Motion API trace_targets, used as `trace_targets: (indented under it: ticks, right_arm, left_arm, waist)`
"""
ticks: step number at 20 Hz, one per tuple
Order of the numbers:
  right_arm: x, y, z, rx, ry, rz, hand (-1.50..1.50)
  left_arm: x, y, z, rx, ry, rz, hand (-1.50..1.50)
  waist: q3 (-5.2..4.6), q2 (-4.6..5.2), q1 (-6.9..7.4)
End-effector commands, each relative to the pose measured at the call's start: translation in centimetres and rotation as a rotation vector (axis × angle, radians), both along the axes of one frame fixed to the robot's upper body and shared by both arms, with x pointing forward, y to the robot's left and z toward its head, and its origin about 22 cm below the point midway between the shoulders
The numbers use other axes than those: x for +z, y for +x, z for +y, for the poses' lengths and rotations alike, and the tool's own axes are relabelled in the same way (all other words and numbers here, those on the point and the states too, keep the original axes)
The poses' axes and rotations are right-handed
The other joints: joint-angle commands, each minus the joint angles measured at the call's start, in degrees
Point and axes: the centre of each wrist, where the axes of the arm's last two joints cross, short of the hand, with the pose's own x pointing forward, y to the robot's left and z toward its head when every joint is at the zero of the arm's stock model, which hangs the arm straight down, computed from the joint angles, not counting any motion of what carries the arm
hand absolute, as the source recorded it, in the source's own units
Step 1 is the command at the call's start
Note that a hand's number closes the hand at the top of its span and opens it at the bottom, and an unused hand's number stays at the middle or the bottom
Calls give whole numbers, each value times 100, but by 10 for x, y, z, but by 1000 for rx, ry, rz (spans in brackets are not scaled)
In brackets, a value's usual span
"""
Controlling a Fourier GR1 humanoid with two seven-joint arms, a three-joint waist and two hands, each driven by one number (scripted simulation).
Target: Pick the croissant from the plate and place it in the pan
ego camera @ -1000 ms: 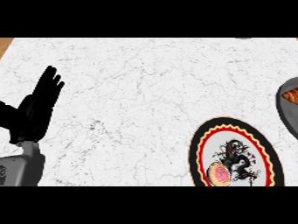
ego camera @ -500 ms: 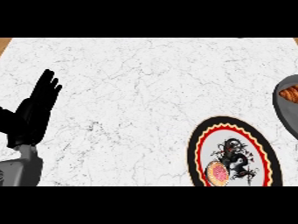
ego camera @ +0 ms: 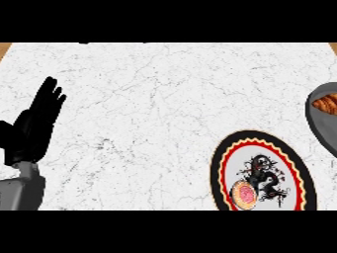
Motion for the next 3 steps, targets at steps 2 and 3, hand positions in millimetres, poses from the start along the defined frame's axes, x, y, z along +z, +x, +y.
trace_targets:
  ticks: [2,3]
  right_arm:
    - [-2,-33,-8,168,70,-103,-150]
    - [-6,-20,-4,149,61,-105,-150]
  left_arm:
    - [-7,-7,6,-5,-4,12,0]
    - [-12,-3,-9,-15,-3,4,0]
  waist:
    - [-7,-19,-4]
    - [2,8,50]
